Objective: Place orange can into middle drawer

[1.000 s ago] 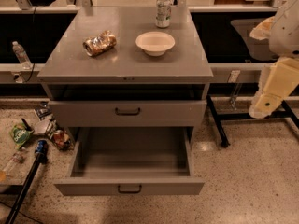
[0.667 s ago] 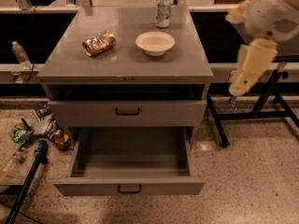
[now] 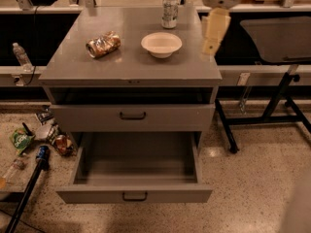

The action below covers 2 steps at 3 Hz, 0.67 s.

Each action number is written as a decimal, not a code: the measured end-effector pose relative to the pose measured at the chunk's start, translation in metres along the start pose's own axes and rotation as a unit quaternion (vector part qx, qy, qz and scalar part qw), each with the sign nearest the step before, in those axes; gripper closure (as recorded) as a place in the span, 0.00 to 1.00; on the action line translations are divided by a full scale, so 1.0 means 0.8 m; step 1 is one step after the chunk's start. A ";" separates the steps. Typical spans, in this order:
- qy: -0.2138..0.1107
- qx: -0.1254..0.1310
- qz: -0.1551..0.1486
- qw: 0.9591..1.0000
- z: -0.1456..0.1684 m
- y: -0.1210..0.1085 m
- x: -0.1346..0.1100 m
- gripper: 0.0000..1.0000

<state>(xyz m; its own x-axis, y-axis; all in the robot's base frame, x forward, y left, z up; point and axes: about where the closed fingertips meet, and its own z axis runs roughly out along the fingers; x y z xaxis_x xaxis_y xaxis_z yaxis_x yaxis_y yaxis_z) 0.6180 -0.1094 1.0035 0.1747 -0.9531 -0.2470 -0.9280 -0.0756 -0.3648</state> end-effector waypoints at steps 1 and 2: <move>-0.006 -0.001 -0.045 0.999 0.050 -0.064 -0.064 0.00; -0.018 0.020 -0.050 0.998 0.082 -0.102 -0.107 0.00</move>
Offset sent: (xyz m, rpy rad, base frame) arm 0.1055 0.1559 -0.0405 0.0190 -0.0595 0.0962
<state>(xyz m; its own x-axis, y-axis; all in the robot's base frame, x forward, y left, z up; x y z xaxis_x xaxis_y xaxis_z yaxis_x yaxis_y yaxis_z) 0.7000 -0.0023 0.9955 0.2791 -0.9300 -0.2391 -0.8913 -0.1582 -0.4250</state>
